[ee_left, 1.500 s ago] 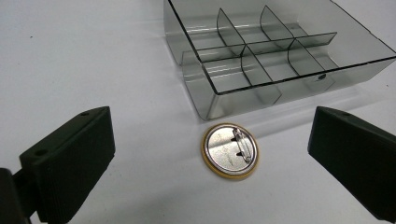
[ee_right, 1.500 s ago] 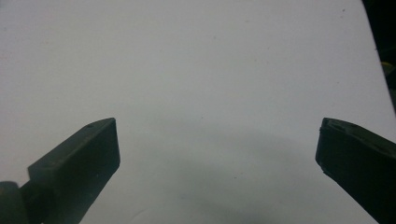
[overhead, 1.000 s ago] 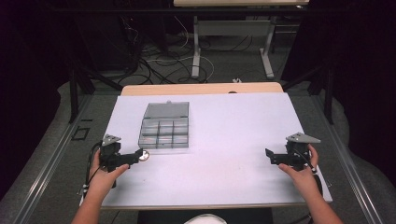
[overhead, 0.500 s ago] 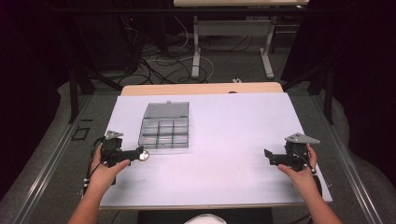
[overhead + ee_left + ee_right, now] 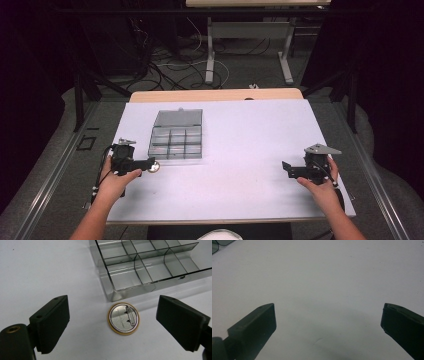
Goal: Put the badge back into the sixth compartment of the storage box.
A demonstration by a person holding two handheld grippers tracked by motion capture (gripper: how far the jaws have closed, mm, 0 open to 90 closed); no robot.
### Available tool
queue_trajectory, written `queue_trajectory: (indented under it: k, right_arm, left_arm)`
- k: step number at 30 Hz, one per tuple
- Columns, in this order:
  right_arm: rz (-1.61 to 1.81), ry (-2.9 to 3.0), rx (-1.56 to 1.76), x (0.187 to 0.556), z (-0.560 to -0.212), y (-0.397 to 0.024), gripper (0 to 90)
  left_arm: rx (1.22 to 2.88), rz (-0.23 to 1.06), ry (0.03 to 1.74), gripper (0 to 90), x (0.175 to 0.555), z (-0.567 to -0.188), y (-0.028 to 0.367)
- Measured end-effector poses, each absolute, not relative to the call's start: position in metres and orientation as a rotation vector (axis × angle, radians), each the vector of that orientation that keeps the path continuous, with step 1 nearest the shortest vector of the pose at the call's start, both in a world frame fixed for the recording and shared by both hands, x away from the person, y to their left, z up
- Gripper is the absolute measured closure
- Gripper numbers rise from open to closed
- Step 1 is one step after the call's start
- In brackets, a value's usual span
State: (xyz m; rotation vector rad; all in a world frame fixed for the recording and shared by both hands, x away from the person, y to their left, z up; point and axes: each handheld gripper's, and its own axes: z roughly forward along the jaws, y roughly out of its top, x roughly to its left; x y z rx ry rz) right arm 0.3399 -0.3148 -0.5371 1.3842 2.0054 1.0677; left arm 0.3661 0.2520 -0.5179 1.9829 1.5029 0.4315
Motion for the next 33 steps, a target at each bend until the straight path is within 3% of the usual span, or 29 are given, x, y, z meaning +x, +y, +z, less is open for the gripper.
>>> queue_trajectory:
  k: [12,21,33]
  right_arm:
    - [1.072,2.018,1.394,0.34,-0.539,-0.315,1.3]
    - [1.085,2.022,1.391,0.34,-0.539,-0.315,2.2]
    - [1.075,2.033,1.392,0.339,-0.539,-0.315,3.3]
  left_arm:
    - [2.006,0.369,1.549,17.2,0.369,-0.521,0.251]
    - [2.011,0.302,1.59,26.4,0.374,-0.523,0.247]
    - [2.081,0.236,1.584,28.7,0.381,-0.529,0.235]
